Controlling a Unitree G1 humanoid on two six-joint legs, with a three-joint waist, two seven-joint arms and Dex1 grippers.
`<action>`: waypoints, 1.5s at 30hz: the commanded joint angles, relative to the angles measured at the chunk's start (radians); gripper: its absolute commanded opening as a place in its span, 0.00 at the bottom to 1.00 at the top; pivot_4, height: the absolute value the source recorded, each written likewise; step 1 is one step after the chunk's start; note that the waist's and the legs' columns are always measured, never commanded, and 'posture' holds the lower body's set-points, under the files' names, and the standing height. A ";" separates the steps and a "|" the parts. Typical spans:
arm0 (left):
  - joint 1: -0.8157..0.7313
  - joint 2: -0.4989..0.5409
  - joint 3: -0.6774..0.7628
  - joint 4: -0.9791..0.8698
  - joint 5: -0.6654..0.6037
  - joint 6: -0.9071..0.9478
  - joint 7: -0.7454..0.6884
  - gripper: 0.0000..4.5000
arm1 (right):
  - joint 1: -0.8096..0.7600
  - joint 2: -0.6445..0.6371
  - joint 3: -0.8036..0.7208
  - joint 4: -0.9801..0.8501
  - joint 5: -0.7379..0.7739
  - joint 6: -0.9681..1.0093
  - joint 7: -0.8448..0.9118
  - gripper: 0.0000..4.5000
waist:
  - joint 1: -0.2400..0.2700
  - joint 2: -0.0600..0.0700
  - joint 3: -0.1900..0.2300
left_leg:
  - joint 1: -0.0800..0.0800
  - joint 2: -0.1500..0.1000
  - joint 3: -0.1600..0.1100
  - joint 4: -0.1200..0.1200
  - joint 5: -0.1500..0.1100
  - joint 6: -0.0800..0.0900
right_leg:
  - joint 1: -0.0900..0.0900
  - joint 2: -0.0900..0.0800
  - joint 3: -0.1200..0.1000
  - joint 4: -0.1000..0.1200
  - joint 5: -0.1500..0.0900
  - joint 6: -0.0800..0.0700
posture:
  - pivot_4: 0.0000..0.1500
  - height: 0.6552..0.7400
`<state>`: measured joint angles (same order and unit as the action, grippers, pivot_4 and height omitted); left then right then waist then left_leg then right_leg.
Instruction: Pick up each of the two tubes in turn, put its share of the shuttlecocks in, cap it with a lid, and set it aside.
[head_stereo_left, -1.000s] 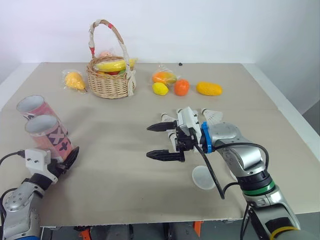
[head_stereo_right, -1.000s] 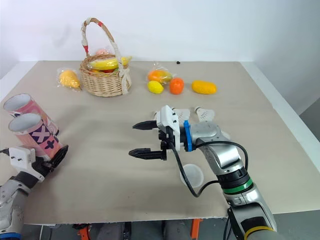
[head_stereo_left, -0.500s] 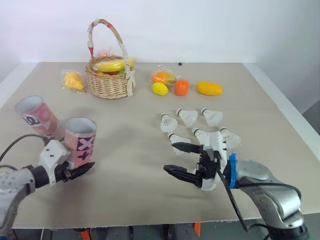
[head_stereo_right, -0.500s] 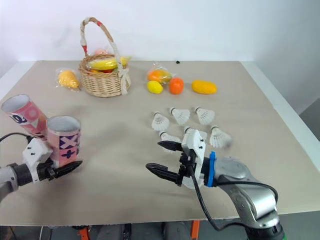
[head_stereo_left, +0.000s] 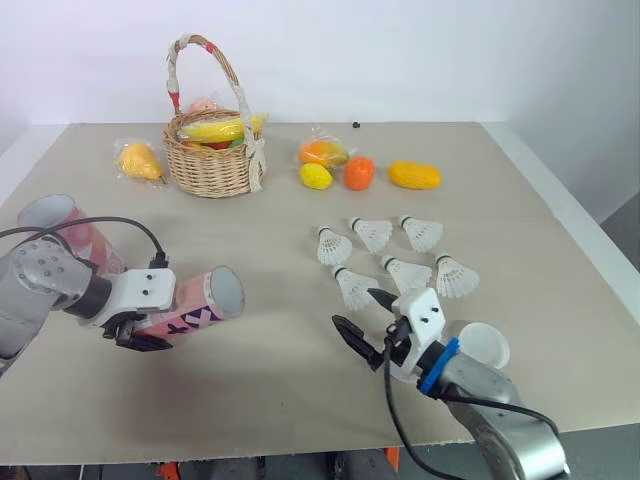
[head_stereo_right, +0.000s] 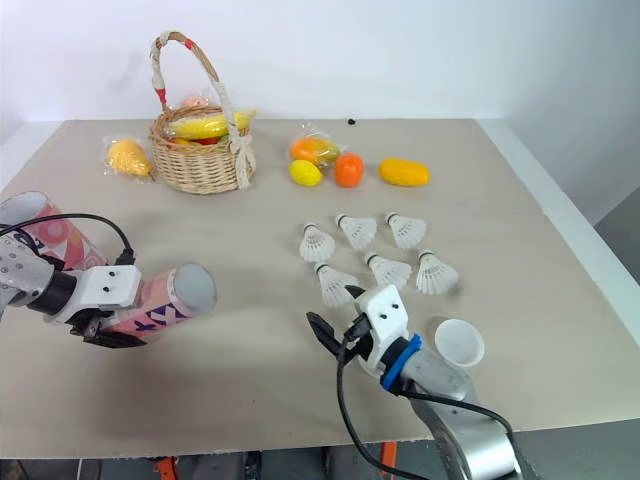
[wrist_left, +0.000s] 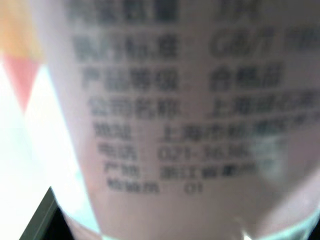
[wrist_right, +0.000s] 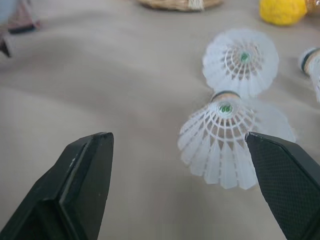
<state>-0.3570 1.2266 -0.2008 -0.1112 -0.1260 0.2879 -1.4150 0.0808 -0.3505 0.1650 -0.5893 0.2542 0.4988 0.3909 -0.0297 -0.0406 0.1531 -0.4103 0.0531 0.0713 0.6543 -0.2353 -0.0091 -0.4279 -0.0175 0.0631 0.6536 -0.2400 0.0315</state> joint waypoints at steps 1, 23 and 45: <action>-0.011 0.000 0.012 -0.034 0.010 0.008 -0.013 0.74 | -0.037 0.062 0.010 0.025 -0.006 0.004 -0.048 1.00 | 0.000 0.000 0.000 | 0.000 0.000 0.000 0.000 0.000 0.000 | 0.000 0.000 0.000 0.000 0.000 0.000 | 1.00 1.00; 0.046 -0.019 0.048 -0.077 0.005 0.047 0.036 0.72 | -0.134 0.171 -0.061 0.191 -0.002 -0.011 -0.093 0.01 | 0.003 0.000 0.000 | 0.003 -0.002 -0.005 0.002 0.000 0.000 | 0.000 0.000 -0.001 0.012 -0.004 0.004 | 1.00 1.00; -0.023 -0.075 0.036 -0.055 -0.007 0.098 0.030 0.72 | -0.663 -0.128 0.235 0.213 0.109 0.013 0.531 0.01 | 0.006 0.001 0.002 | 0.004 0.007 -0.006 0.009 0.001 0.001 | 0.002 0.011 -0.001 0.013 -0.001 -0.003 | 1.00 1.00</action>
<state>-0.3665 1.1518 -0.1830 -0.1654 -0.1354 0.3898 -1.3865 -0.5673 -0.4899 0.3532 -0.4094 0.3952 0.5564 0.8722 -0.0240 -0.0392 0.1555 -0.4067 0.0607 0.0651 0.6629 -0.2344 -0.0080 -0.4262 -0.0063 0.0616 0.6664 -0.2400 0.0302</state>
